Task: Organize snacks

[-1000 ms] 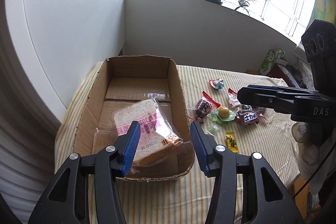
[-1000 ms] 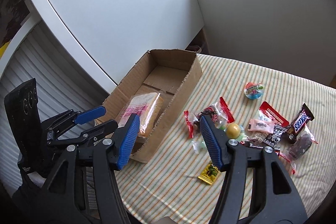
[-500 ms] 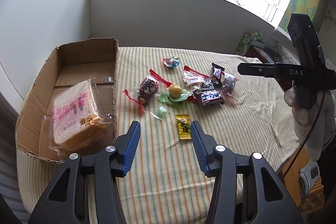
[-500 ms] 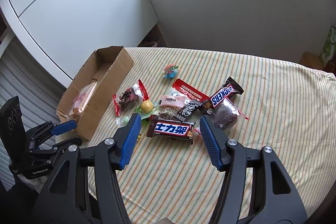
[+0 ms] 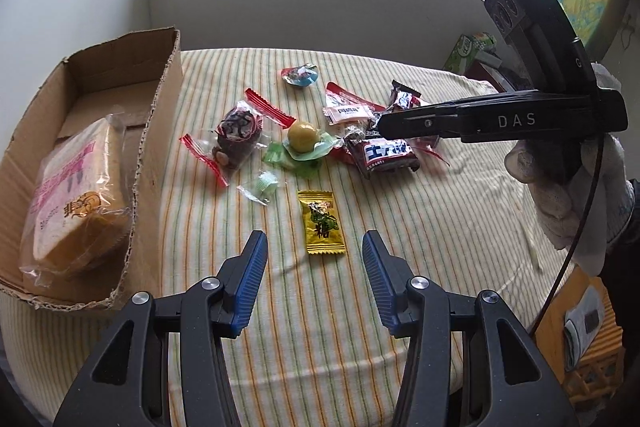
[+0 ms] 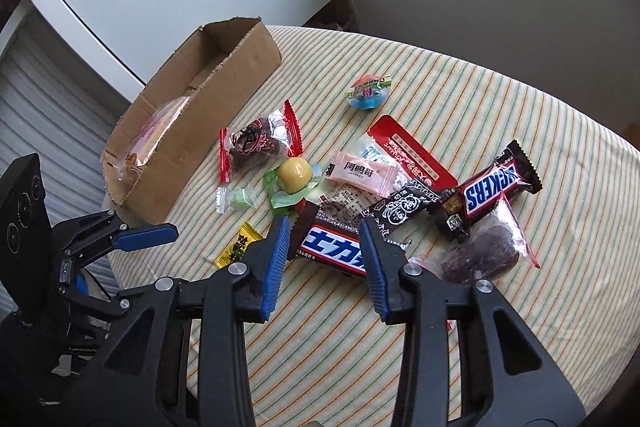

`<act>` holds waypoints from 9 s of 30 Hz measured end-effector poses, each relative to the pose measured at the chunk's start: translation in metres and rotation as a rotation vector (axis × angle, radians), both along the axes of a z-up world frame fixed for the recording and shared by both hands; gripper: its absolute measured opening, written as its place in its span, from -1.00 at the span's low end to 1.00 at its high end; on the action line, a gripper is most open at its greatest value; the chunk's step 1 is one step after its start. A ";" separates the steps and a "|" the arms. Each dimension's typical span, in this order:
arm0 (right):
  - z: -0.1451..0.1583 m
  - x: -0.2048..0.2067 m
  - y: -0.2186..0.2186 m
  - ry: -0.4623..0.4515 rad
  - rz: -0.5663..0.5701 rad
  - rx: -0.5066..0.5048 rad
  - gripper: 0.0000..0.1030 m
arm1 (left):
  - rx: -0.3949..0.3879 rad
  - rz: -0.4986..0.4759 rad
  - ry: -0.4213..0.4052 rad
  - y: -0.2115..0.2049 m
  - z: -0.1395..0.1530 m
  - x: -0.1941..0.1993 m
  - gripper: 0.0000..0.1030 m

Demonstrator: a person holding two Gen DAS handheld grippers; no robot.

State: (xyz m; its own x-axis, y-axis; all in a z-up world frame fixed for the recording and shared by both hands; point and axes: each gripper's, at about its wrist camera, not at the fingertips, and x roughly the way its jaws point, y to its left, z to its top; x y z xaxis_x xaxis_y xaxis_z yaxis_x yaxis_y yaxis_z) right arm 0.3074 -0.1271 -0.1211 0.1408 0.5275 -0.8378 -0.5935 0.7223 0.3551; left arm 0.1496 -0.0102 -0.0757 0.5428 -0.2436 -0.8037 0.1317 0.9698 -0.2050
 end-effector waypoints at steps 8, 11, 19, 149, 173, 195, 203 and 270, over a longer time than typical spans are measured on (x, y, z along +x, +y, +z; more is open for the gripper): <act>-0.024 0.014 0.004 0.043 0.018 -0.030 -0.26 | 0.018 -0.025 0.047 -0.010 -0.016 0.017 -0.07; -0.025 0.010 -0.001 0.054 0.035 -0.014 -0.26 | 0.037 -0.031 0.060 -0.012 -0.022 0.022 -0.07; -0.026 -0.008 0.002 0.024 0.090 -0.080 -0.16 | 0.071 -0.028 0.069 -0.016 -0.032 0.032 -0.07; -0.019 0.022 -0.060 0.045 -0.246 -0.169 0.31 | 0.029 -0.024 0.027 -0.010 0.006 0.071 -0.35; -0.045 0.039 -0.061 0.073 -0.235 -0.223 -0.30 | 0.043 0.033 0.065 -0.004 -0.021 0.095 -0.53; 0.007 0.003 -0.073 -0.011 -0.233 -0.166 -0.34 | 0.033 -0.021 -0.018 -0.013 0.014 0.062 -0.54; 0.045 0.001 -0.037 -0.064 -0.186 -0.103 -0.34 | 0.059 0.029 -0.069 0.024 0.039 0.052 -0.54; 0.076 -0.003 0.012 -0.172 -0.096 -0.110 0.45 | 0.076 0.058 -0.104 0.060 0.057 0.015 0.05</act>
State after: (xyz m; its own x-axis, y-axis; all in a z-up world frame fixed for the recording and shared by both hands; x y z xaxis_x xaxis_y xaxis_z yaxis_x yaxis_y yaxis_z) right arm 0.3047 -0.1149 -0.0447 0.3319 0.4112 -0.8490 -0.5649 0.8074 0.1703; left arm 0.1648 0.0502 -0.0184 0.6355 -0.1501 -0.7573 0.0918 0.9886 -0.1190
